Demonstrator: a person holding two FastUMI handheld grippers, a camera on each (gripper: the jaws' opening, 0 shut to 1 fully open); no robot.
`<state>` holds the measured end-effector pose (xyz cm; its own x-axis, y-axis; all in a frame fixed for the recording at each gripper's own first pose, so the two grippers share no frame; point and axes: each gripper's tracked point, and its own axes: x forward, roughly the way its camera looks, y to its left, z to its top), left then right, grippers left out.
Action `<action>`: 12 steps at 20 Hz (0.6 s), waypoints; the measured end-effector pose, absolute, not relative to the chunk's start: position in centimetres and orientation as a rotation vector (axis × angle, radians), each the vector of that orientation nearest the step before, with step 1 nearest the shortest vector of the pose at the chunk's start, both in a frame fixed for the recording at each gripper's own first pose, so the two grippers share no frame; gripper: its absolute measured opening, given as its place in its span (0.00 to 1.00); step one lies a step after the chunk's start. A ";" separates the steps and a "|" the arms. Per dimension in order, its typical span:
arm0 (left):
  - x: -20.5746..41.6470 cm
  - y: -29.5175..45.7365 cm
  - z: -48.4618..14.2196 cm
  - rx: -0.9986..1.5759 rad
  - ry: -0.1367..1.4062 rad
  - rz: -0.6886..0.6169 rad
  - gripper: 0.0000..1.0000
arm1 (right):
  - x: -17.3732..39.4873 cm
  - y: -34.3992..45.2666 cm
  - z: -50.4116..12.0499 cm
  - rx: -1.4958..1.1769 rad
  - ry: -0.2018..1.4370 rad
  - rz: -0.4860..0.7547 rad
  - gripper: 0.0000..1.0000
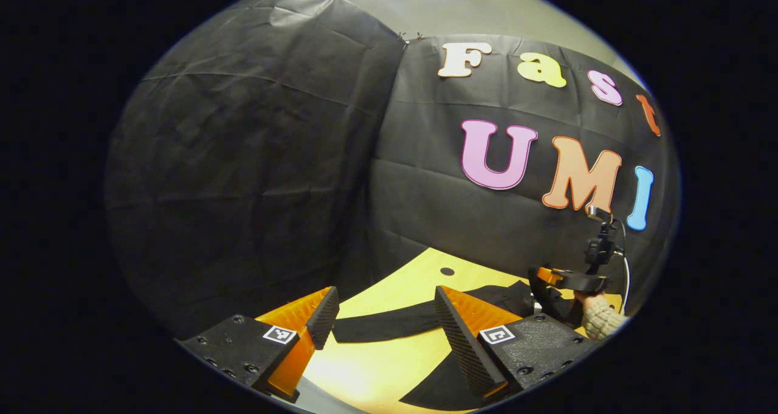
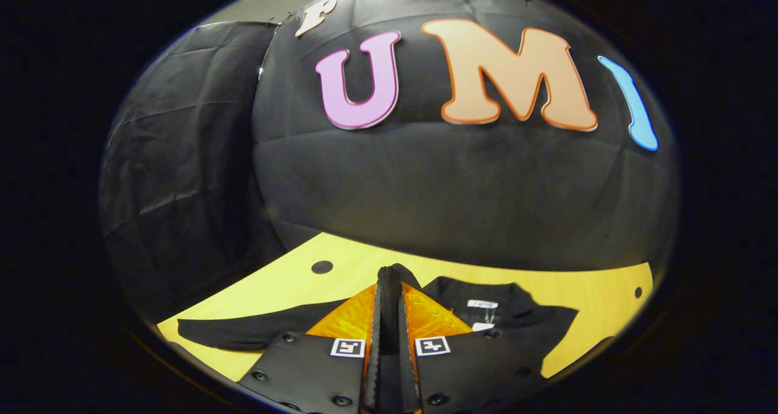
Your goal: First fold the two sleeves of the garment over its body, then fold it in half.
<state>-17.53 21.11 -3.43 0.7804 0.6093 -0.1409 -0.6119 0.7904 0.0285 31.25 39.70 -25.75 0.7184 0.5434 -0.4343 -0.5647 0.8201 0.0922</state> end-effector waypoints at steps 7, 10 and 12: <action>-16.9 20.8 -5.2 -0.024 0.203 0.635 0.92 | 31.9 42.5 -30.0 0.023 0.560 0.647 0.24; -16.0 20.8 -5.1 0.000 0.211 0.620 0.92 | 32.2 42.0 -30.8 0.043 0.588 0.630 0.69; -15.2 20.9 -5.5 0.005 0.218 0.606 0.92 | 32.0 42.1 -30.5 0.059 0.589 0.663 0.99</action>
